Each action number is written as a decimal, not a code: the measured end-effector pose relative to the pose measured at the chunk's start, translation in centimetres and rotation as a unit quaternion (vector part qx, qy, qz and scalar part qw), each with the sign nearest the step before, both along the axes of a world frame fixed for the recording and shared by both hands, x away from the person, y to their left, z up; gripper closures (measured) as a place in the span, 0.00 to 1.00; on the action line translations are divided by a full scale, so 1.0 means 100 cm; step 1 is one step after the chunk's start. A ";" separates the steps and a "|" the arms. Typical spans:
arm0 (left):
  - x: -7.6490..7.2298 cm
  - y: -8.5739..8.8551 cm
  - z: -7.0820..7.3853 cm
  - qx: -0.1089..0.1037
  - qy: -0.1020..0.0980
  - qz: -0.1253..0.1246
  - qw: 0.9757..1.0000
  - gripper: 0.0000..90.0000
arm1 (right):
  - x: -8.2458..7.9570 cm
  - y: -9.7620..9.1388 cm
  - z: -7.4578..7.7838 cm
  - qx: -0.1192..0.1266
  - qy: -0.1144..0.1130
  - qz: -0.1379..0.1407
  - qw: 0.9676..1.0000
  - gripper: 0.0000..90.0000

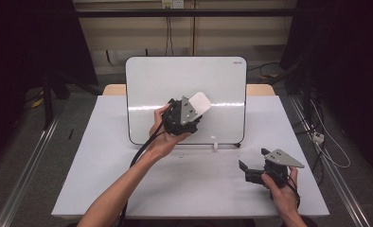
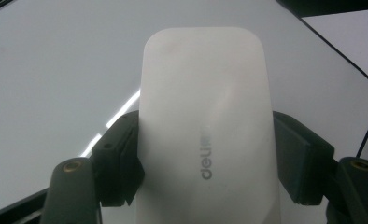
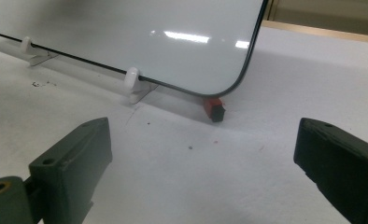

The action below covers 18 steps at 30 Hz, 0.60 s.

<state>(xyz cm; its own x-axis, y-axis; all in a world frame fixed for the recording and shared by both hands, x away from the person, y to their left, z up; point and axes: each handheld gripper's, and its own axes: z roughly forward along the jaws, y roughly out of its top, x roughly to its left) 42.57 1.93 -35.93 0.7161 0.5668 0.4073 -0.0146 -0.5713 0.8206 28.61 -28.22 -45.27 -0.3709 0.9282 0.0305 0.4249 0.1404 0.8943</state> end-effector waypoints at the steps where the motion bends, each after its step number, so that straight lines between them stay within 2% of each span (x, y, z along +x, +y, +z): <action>1: -0.001 0.004 0.000 -0.004 0.003 0.004 1.000 0.35 | 0.000 0.000 0.000 0.000 -0.001 -0.001 1.000 0.05; 8: -0.005 0.034 0.001 -0.016 0.013 0.036 0.999 0.35 | 0.003 0.000 -0.002 -0.002 0.000 0.002 1.000 0.05; 10: -0.005 0.042 0.001 -0.015 0.013 0.048 0.999 0.35 | 0.002 -0.001 -0.003 -0.001 0.002 0.002 1.000 0.05; 12: -0.006 0.050 0.000 -0.024 0.023 0.060 0.998 0.35 | 0.001 -0.002 -0.002 0.002 0.001 0.002 1.000 0.05; 18: -0.010 0.071 -0.002 -0.026 0.029 0.078 0.996 0.35 | -0.002 -0.003 0.000 0.002 -0.005 0.001 1.000 0.05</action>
